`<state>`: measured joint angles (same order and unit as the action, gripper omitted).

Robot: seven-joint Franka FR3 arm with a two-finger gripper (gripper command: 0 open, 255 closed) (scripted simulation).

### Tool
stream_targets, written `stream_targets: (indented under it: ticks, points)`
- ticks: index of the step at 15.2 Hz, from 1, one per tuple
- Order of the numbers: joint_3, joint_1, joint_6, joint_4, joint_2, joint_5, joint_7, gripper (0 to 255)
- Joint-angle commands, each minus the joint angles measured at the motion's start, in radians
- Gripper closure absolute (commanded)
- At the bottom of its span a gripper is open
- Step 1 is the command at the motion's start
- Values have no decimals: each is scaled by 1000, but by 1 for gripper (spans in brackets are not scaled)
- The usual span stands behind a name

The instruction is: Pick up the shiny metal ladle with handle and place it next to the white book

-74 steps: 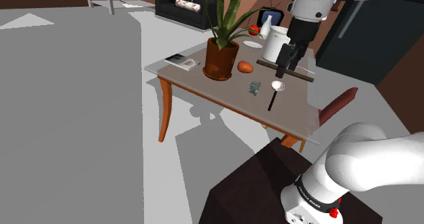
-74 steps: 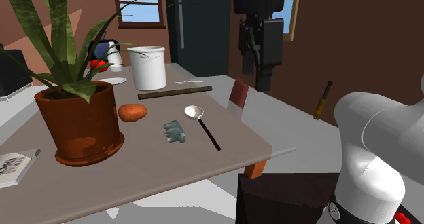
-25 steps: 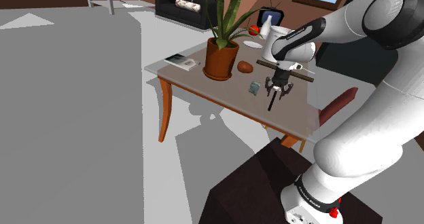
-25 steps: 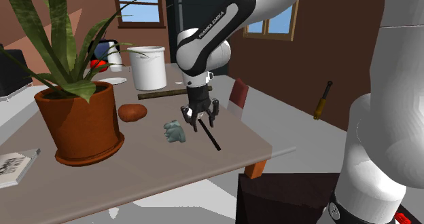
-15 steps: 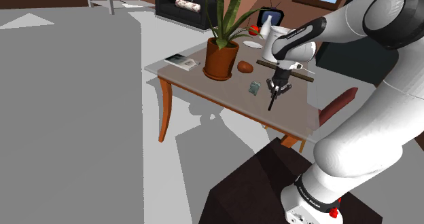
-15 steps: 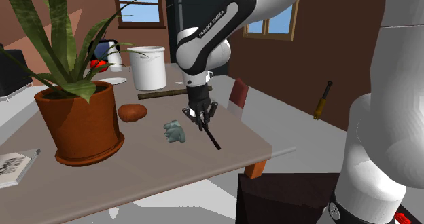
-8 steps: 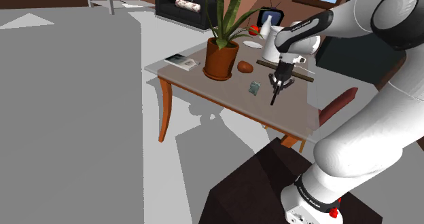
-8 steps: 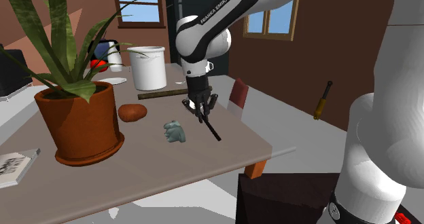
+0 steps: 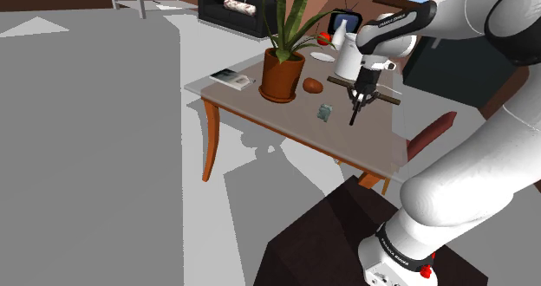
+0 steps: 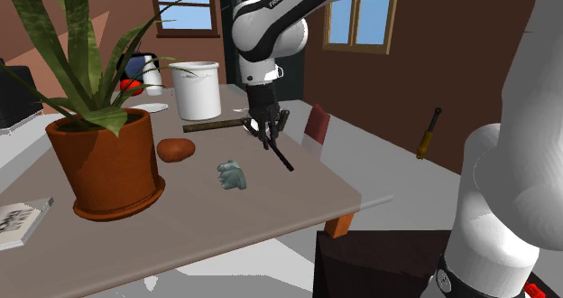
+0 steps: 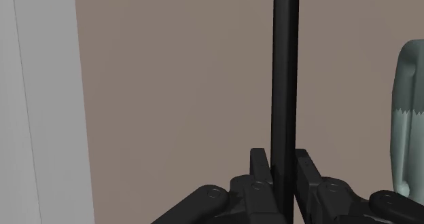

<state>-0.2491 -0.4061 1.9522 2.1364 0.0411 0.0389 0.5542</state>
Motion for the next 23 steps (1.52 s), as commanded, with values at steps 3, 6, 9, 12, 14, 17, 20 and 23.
stream_targets:
  ticks: [3,6,9,12,14,17,20,23]
  points:
    - [0,0,-54,-36,18,4,0,255]
    - [14,12,-81,-61,20,-1,23,255]
    - [50,46,-87,-88,-4,-19,86,255]
    - [85,80,-94,-126,-36,-36,147,255]
    - [107,102,-100,-158,-61,-46,188,255]
    - [138,134,-111,-213,-106,-60,246,255]
    - [167,166,-125,-280,-157,-72,304,255]
    - [193,197,-143,-358,-216,-81,360,255]
